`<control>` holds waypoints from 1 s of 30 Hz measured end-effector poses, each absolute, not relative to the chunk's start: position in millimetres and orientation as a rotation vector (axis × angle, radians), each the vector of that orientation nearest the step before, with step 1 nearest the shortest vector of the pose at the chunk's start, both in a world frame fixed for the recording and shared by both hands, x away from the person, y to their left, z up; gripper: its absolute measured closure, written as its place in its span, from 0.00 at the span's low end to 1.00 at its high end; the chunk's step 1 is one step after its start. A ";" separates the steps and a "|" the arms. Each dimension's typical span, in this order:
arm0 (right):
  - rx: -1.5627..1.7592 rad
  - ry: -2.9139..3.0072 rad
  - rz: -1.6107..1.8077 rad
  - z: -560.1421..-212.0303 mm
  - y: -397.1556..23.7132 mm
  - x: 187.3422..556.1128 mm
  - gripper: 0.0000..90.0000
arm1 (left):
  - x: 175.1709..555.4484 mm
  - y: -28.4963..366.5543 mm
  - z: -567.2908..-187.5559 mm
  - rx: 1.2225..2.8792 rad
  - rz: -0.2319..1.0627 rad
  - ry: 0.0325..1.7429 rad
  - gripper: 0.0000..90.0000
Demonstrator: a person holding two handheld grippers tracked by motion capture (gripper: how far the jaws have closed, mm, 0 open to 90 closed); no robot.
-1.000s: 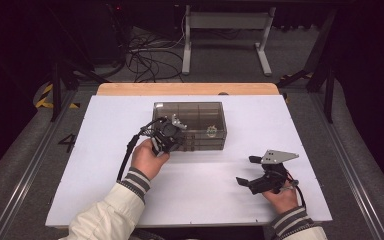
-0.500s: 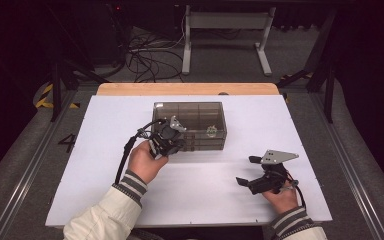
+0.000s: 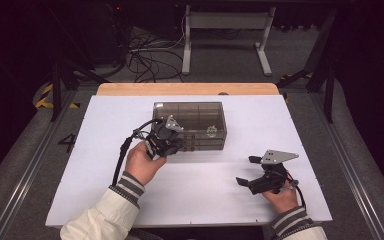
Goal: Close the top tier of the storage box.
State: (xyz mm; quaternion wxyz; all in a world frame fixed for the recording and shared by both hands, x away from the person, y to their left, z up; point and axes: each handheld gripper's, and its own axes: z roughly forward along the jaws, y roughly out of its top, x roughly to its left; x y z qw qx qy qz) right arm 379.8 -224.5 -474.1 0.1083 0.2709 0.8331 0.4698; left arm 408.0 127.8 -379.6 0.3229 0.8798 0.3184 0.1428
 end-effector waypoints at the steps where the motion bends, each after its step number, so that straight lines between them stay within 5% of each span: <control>1: 0.797 2.451 1.382 -474.1 -224.5 379.8 0.04 | 407.1 129.2 -378.6 2.303 0.369 0.833 0.89; 14: 0.797 2.450 1.386 -474.0 -224.8 379.8 0.04 | 383.7 161.5 -362.4 2.164 0.381 0.758 0.49; 30: 0.800 2.449 1.385 -474.1 -224.8 379.8 0.04 | 357.5 209.9 -364.1 2.060 0.394 0.752 0.11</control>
